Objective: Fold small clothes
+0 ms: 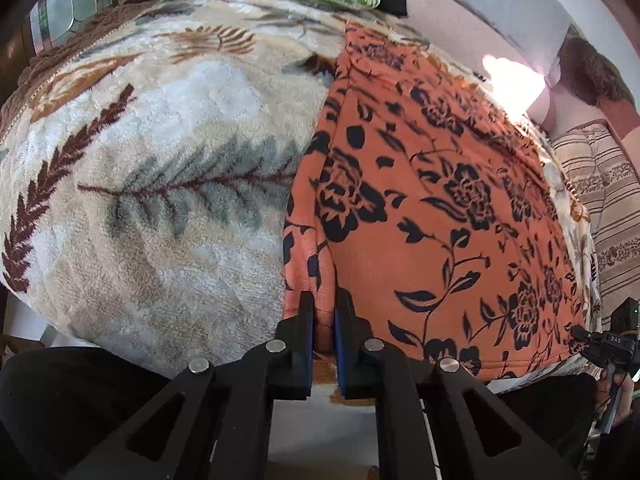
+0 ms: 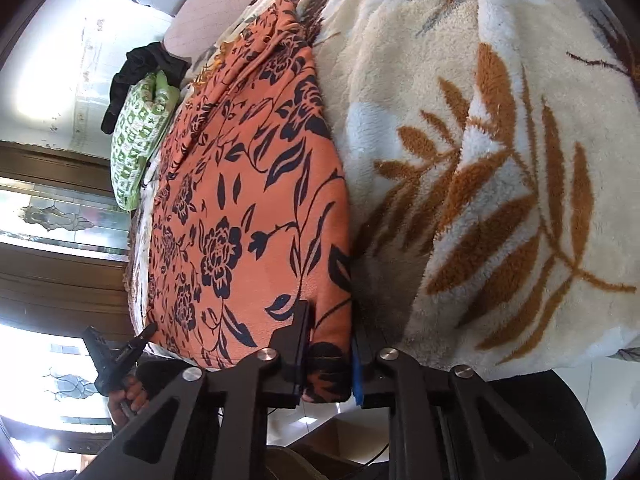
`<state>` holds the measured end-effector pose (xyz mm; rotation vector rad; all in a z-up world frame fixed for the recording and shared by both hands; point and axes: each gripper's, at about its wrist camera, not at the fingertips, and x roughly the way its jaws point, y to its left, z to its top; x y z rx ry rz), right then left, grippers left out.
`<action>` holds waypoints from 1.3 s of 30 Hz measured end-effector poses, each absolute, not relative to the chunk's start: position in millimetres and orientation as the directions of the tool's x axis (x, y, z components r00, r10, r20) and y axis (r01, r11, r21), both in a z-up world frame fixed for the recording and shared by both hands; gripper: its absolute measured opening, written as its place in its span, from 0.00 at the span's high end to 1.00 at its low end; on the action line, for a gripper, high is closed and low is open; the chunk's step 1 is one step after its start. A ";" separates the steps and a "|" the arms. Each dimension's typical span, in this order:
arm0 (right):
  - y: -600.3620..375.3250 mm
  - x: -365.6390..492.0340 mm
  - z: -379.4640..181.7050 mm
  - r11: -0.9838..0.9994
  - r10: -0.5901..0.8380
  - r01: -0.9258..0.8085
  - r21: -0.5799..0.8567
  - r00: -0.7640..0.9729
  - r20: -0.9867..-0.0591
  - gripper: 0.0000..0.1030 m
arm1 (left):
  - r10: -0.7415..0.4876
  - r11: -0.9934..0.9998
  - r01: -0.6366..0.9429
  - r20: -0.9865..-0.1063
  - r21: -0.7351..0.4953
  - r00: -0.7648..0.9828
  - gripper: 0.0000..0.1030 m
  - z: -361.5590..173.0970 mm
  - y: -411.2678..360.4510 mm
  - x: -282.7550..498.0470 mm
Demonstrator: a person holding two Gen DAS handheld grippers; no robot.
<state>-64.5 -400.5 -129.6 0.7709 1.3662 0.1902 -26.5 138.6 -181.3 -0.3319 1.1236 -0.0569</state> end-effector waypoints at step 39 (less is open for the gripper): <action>-444.9 301.8 -112.0 0.639 0.561 0.228 0.735 0.516 -0.647 0.43 | -0.131 0.984 -0.016 -0.781 -0.177 0.610 0.81 -108.0 115.2 355.4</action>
